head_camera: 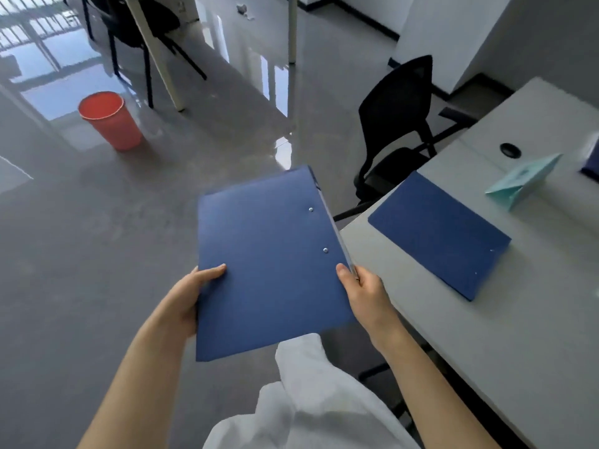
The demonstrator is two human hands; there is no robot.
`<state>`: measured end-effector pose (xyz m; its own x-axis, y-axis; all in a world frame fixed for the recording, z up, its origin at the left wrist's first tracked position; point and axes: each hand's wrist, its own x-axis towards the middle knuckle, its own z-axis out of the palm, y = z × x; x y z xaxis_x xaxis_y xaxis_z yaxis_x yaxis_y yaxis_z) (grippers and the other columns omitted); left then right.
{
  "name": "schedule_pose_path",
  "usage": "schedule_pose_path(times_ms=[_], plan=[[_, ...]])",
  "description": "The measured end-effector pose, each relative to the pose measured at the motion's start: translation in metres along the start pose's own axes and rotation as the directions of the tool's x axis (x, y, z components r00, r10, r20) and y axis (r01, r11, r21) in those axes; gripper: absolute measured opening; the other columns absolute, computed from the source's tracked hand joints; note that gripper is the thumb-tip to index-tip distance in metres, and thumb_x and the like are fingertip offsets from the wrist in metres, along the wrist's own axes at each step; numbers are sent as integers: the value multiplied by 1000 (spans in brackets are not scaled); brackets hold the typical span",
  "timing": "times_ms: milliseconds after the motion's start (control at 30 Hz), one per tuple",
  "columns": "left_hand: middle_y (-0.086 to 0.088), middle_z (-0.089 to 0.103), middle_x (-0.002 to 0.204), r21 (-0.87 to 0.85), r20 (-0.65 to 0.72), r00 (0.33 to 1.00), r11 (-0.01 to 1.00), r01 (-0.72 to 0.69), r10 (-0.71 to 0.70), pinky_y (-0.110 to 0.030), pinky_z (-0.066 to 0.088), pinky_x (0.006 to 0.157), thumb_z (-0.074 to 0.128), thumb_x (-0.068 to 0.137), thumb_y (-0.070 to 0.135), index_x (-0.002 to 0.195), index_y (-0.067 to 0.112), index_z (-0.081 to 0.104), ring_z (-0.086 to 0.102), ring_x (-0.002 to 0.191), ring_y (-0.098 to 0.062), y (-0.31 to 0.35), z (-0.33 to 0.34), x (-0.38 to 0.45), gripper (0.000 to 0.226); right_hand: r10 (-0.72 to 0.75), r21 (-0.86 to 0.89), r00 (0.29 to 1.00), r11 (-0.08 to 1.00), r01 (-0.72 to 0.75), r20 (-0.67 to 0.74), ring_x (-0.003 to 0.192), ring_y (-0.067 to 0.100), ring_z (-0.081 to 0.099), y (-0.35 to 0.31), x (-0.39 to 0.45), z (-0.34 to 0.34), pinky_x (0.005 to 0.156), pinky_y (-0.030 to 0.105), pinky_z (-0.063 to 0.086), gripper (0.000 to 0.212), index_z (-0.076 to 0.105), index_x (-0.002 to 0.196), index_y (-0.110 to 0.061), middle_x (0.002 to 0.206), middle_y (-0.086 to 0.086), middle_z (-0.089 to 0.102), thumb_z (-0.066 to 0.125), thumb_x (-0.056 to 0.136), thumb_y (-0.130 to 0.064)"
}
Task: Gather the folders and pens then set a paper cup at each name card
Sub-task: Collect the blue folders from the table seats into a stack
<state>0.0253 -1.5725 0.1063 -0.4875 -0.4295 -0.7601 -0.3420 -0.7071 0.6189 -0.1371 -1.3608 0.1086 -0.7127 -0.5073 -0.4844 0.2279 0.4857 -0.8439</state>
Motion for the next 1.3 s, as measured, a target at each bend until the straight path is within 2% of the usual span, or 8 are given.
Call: schedule_pose_path(times_ms=[367,567,667,733,1000,1133,1200,1300], plan=[[-6,73,105,130,-10,993,985,-114,117,-37,56,63,62,91,31,120,23,59,70,82,-26,130,83,133,30,255,-54,967,966,-254,24,93,14,60,-64,176,-50,69,24,46,51,60,111,-11,103,0,63,31,98,-51],[-5,71,113,181,41,991,974,-136,131,-39,55,68,62,92,31,128,22,56,69,89,-27,185,108,194,38,355,-50,878,919,-390,-321,83,24,52,-38,251,-80,77,36,44,43,56,86,-5,97,14,59,31,99,-38],[-3,71,113,200,51,992,972,-124,116,-39,54,69,63,91,33,127,23,57,69,92,-26,207,118,223,38,405,-117,820,866,-486,-405,114,30,51,-15,269,-81,93,39,41,52,53,123,0,133,18,51,34,97,-42],[-3,72,112,218,73,992,969,-115,101,-38,54,69,64,90,34,126,24,59,69,92,-25,224,127,240,38,428,-215,821,822,-527,-378,142,31,26,-4,276,-73,114,44,26,66,29,146,-3,154,15,27,32,97,-47],[-4,76,101,388,261,965,913,-124,20,-35,58,63,64,90,39,120,20,63,73,84,-26,320,165,314,36,556,-315,700,634,-706,-449,148,29,5,-9,308,-18,118,52,12,70,6,150,-7,161,10,-5,41,92,-20],[-5,76,100,482,350,935,866,-134,-50,-33,59,59,65,89,40,118,19,63,74,82,-25,351,184,342,36,560,-144,688,718,-681,-462,148,26,9,-21,322,1,119,46,17,70,5,152,-11,161,7,1,42,92,-11],[-5,76,101,515,377,923,846,-135,-82,-35,59,63,65,89,41,118,19,63,74,85,-26,361,194,353,37,559,129,654,801,-584,-509,143,27,26,-29,324,6,112,38,28,62,18,150,-11,157,8,20,45,94,-9],[-5,76,101,568,396,912,808,-154,-105,-36,58,65,66,88,42,118,18,63,74,86,-26,371,206,365,39,649,516,427,760,-395,-630,122,35,50,-31,321,7,93,35,40,46,40,138,-3,137,18,48,49,93,-7]])
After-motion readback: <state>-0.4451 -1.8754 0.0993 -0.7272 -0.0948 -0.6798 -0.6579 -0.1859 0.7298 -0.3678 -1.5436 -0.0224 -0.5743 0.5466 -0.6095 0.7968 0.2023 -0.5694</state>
